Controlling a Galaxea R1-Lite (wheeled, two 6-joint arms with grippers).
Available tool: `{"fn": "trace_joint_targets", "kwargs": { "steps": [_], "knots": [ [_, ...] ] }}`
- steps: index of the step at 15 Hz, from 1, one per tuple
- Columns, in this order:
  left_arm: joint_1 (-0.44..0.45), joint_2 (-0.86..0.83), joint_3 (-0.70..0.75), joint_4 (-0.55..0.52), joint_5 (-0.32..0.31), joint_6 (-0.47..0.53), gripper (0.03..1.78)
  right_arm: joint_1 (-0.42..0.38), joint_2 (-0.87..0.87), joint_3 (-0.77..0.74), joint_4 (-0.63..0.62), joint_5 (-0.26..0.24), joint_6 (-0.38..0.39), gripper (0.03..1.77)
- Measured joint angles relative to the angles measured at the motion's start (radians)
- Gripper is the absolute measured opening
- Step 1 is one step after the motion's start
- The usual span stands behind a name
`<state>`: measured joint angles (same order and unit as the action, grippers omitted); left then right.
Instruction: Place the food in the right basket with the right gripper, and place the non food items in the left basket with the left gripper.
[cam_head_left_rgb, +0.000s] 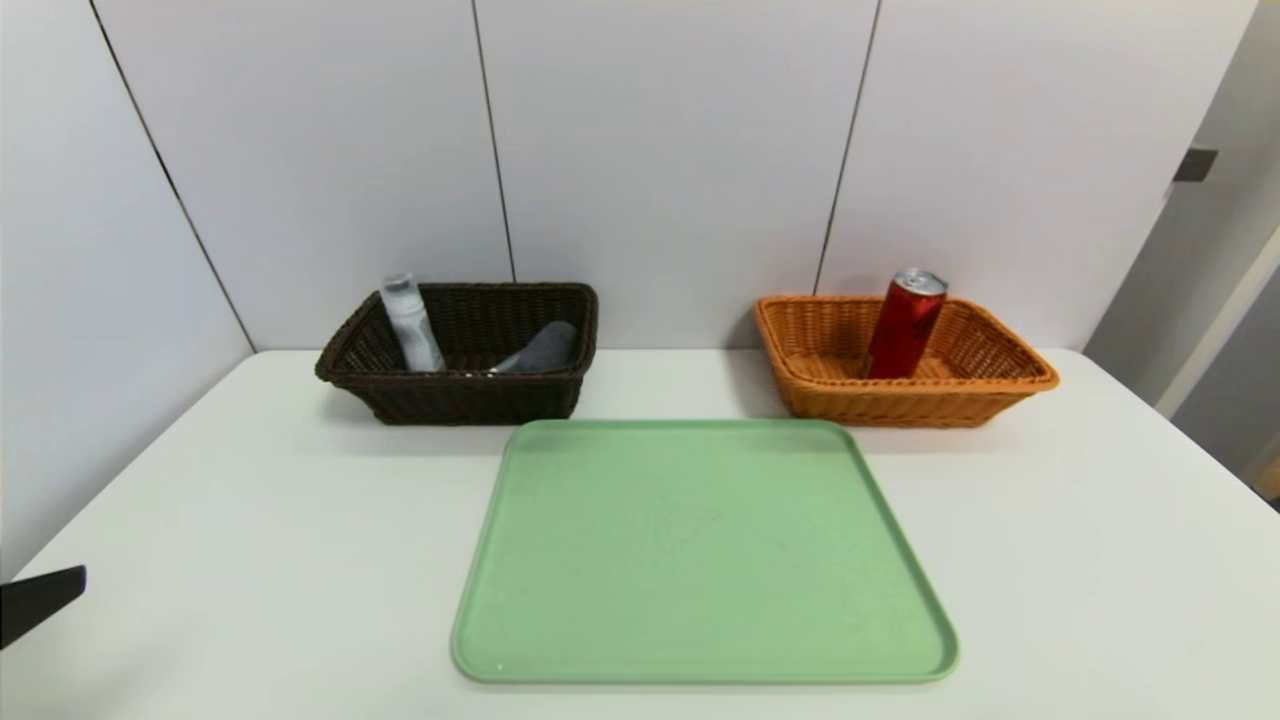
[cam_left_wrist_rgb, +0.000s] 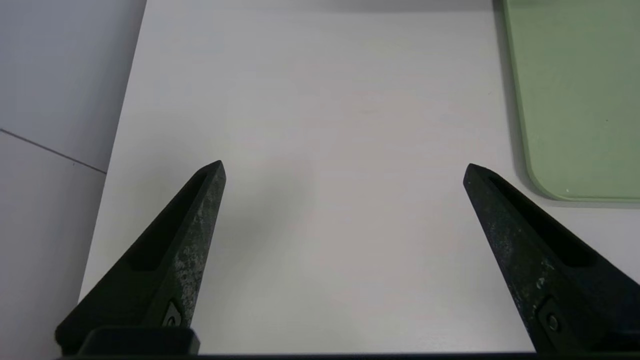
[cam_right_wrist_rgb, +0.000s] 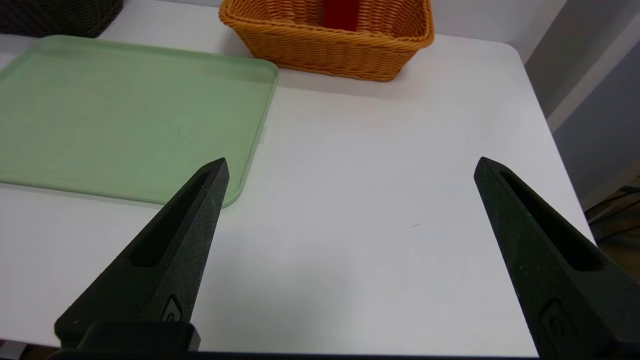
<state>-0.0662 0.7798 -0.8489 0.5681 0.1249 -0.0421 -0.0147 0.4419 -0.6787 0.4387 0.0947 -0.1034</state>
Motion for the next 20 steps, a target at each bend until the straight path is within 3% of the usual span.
{"fn": "trace_joint_targets", "kwargs": {
  "steps": [5, 7, 14, 17, 20],
  "knots": [
    [0.039, -0.219, 0.18, 0.0, -0.001, 0.027, 1.69, -0.019, -0.152, -0.009, 0.152, -0.009, -0.02, 1.69],
    [0.041, -0.297, 0.243, 0.0, -0.001, 0.042, 1.69, -0.014, -0.195, 0.0, 0.173, -0.043, -0.019, 1.69],
    [0.04, -0.429, 0.331, 0.0, -0.01, 0.088, 1.69, 0.017, -0.282, 0.012, 0.236, -0.023, -0.029, 1.69],
    [0.043, -0.484, 0.377, -0.005, -0.009, 0.089, 1.69, 0.016, -0.341, 0.058, 0.226, -0.008, -0.028, 1.69],
    [0.059, -0.56, 0.478, -0.073, -0.008, 0.109, 1.69, 0.015, -0.401, 0.164, 0.117, -0.017, -0.03, 1.7]
  ]
}}
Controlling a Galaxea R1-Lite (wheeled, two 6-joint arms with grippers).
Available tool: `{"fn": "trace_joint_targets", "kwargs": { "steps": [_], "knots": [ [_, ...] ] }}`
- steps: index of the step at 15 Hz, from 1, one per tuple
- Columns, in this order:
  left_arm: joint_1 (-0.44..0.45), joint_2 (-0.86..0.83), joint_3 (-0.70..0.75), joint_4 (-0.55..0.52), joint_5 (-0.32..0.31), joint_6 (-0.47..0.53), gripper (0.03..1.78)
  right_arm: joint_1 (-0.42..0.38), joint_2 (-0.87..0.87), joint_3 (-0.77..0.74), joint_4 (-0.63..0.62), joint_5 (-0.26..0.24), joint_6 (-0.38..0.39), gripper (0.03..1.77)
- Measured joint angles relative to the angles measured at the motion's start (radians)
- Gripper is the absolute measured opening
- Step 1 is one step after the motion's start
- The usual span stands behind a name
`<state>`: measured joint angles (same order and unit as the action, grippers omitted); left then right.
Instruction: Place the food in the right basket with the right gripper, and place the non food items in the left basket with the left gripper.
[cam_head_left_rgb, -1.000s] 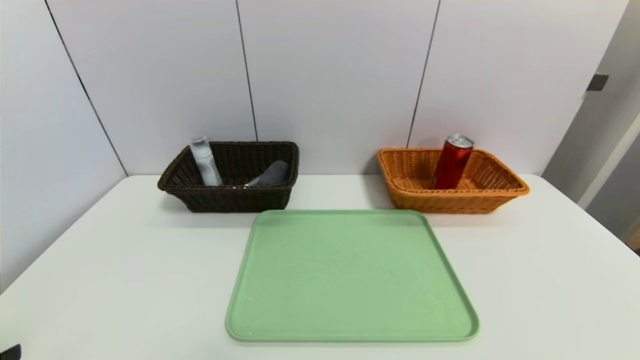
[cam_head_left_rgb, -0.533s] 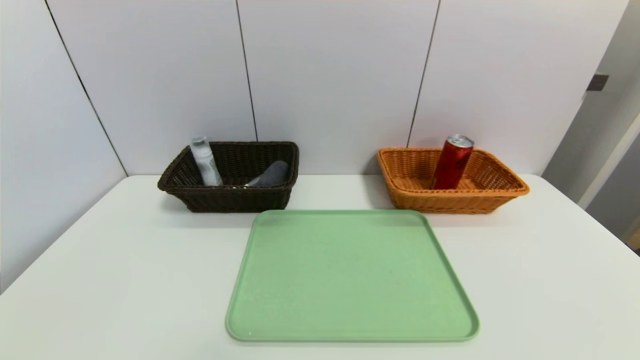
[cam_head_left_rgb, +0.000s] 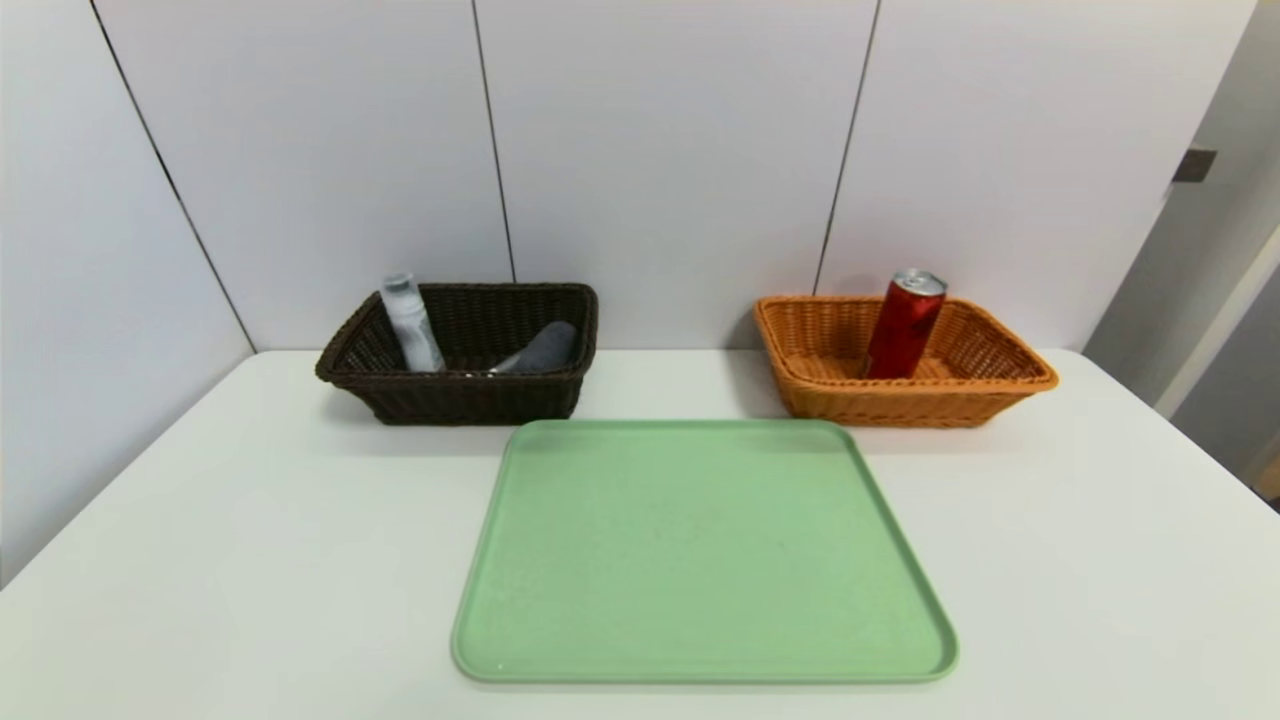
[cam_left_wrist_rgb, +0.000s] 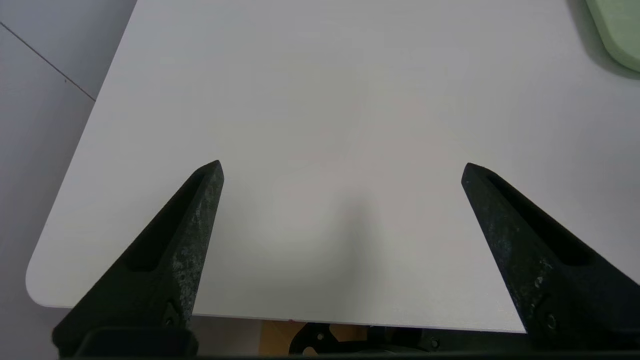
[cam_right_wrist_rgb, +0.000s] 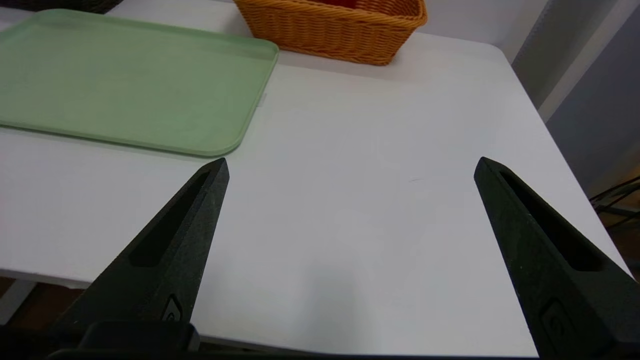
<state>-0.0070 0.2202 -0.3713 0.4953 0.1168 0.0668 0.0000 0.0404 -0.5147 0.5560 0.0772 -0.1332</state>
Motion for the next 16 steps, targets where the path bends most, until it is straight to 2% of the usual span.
{"fn": "trace_joint_targets", "kwargs": {
  "steps": [4, 6, 7, 9, 12, 16],
  "knots": [
    [0.009, -0.06, 0.197, -0.276, -0.001, 0.047, 1.69, 0.0, -0.034, 0.145, -0.22, -0.017, -0.003, 1.7],
    [0.009, -0.076, 0.284, -0.417, -0.037, 0.089, 1.69, 0.0, -0.039, 0.22, -0.305, -0.019, -0.005, 1.7],
    [0.009, -0.085, 0.312, -0.469, -0.079, 0.097, 1.69, 0.0, -0.04, 0.262, -0.353, -0.019, -0.011, 1.7],
    [0.01, -0.107, 0.34, -0.49, -0.131, 0.099, 1.69, 0.0, -0.041, 0.346, -0.443, -0.02, -0.021, 1.7],
    [0.009, -0.163, 0.366, -0.491, -0.169, 0.09, 1.69, 0.0, -0.041, 0.468, -0.574, -0.024, -0.023, 1.7],
    [0.009, -0.211, 0.371, -0.491, -0.17, 0.057, 1.69, 0.0, -0.042, 0.511, -0.556, -0.031, 0.013, 1.7]
  ]
}}
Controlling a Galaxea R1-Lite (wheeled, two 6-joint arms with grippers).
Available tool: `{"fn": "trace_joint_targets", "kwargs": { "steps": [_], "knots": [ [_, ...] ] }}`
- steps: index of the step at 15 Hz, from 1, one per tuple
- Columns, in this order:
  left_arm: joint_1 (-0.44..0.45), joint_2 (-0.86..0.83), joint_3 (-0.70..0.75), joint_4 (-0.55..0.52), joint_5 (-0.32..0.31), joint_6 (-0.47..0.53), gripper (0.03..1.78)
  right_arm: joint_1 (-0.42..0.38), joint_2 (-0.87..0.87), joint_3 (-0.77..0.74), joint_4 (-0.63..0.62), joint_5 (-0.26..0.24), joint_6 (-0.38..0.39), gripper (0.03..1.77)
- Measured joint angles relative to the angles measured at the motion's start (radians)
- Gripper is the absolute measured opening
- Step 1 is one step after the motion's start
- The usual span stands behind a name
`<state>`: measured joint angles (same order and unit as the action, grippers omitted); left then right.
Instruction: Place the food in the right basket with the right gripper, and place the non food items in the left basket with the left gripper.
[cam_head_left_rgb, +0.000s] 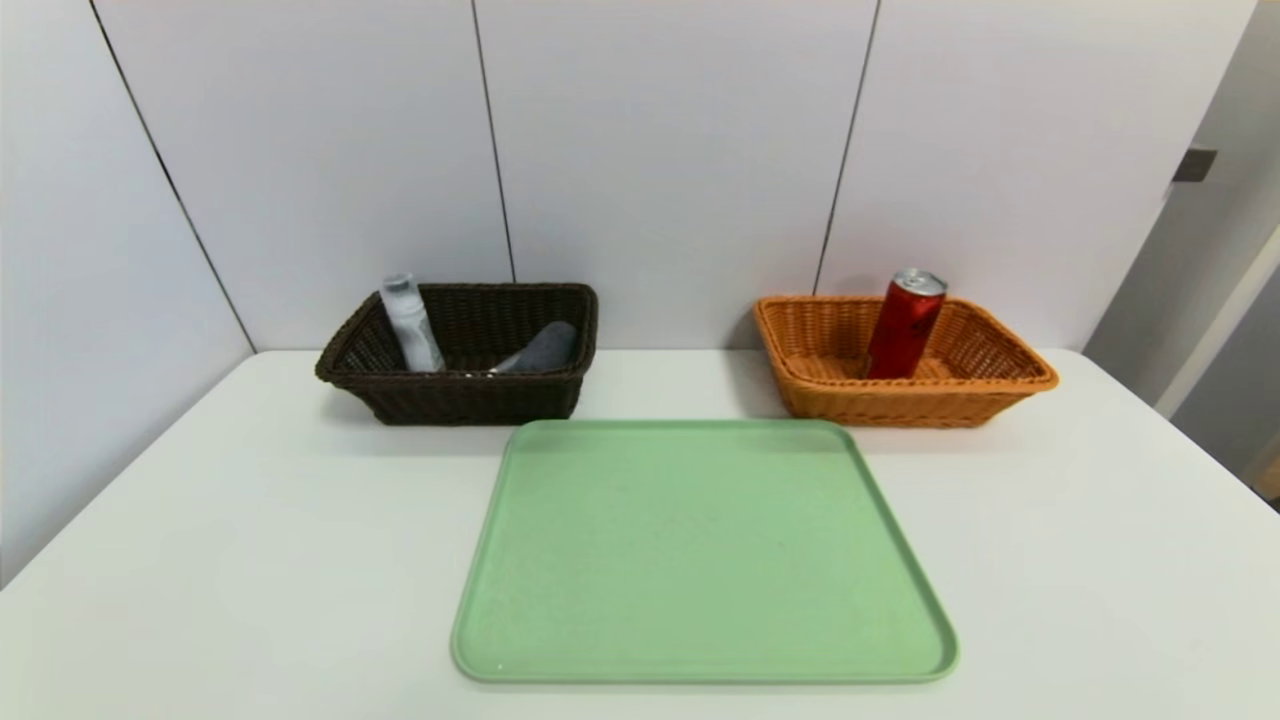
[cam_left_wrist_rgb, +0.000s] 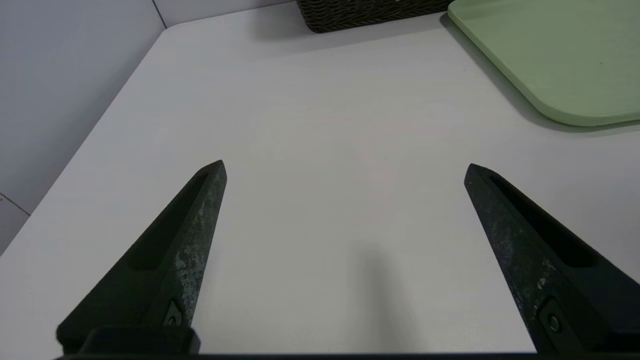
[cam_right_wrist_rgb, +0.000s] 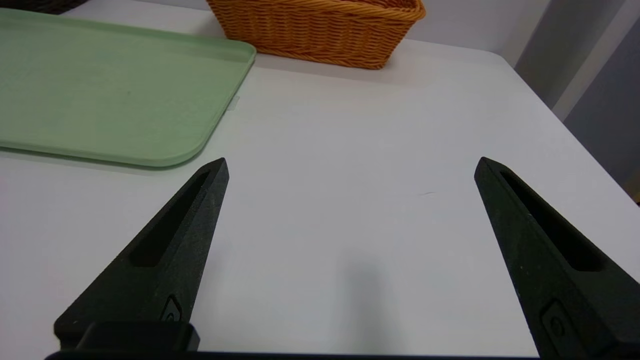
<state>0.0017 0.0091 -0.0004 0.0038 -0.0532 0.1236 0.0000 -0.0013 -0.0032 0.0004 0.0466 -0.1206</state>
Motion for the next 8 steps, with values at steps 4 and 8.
{"fn": "trace_joint_targets", "kwargs": {
  "steps": [4, 8],
  "knots": [
    [-0.001, -0.009, 0.0, 0.002, 0.017, -0.036, 1.69, 0.0, 0.0, 0.003, 0.001, -0.007, 0.048, 1.7],
    [-0.001, -0.01, 0.0, -0.001, 0.02, -0.071, 1.69, 0.0, 0.0, 0.003, 0.003, -0.007, 0.057, 1.7]
  ]
}}
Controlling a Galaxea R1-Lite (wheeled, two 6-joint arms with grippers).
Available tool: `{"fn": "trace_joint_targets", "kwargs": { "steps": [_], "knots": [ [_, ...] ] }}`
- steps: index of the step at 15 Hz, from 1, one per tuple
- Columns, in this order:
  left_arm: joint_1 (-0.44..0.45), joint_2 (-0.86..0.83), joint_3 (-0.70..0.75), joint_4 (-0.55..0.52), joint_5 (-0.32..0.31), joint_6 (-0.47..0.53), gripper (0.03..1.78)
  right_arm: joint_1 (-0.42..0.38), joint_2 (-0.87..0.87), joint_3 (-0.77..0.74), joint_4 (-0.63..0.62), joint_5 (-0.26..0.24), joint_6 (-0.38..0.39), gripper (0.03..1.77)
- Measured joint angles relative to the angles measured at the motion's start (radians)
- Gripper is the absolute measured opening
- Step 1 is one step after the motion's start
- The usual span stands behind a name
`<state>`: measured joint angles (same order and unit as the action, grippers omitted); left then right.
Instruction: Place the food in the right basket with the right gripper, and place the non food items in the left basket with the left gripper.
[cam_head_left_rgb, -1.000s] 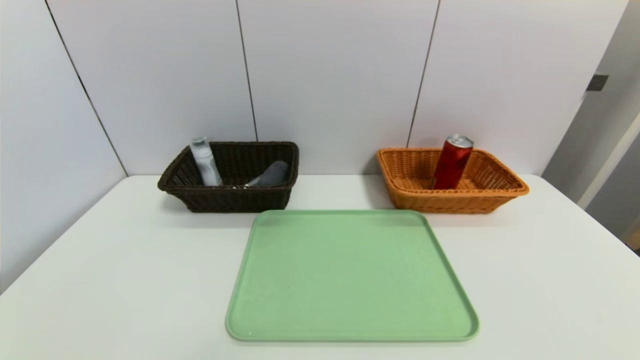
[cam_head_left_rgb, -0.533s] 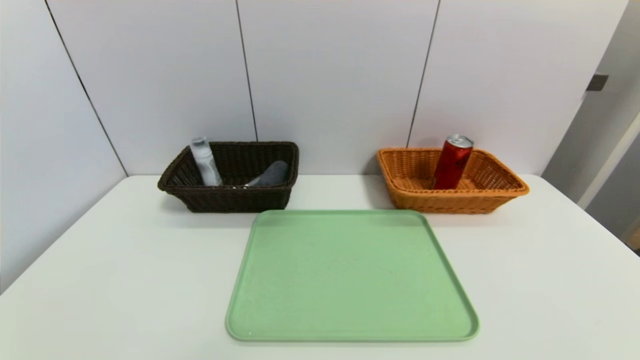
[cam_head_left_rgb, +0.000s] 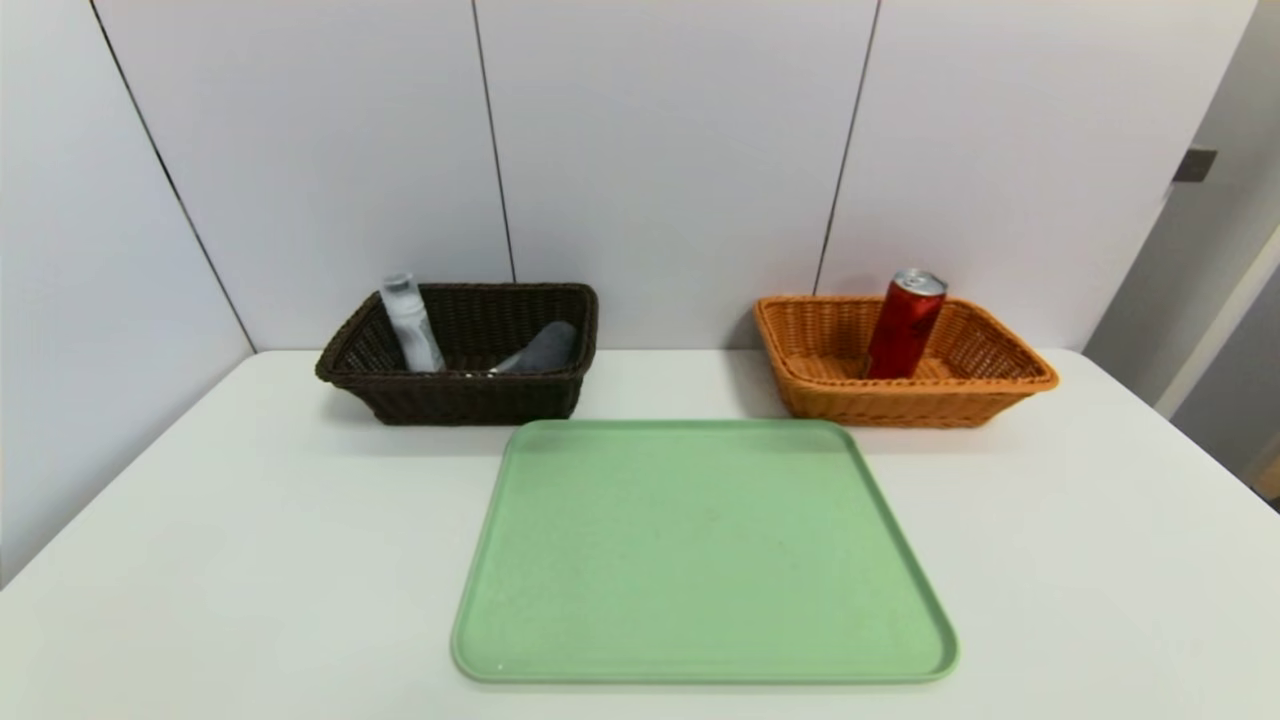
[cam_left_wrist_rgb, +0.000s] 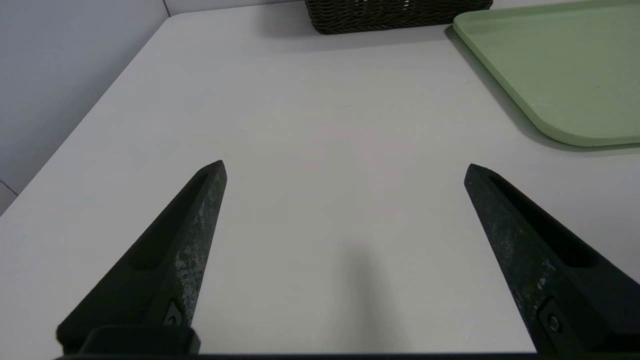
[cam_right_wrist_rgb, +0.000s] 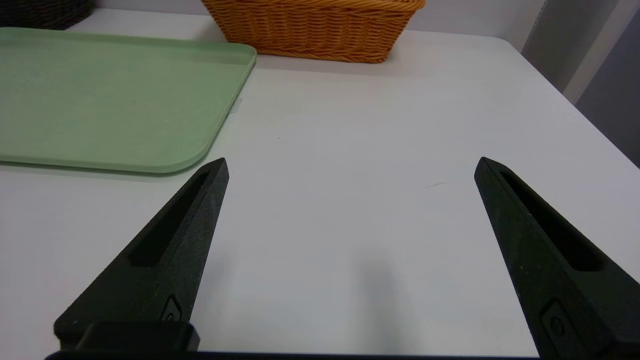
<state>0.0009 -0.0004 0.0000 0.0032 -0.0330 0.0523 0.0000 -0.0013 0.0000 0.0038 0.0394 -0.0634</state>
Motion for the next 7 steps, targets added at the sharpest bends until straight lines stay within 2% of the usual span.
{"fn": "trace_joint_targets", "kwargs": {
  "steps": [7],
  "knots": [
    [0.0, -0.001, 0.0, 0.0, 0.001, 0.0, 1.69, 0.0, 0.0, 0.0, -0.003, -0.014, 0.013, 1.7]
  ]
}}
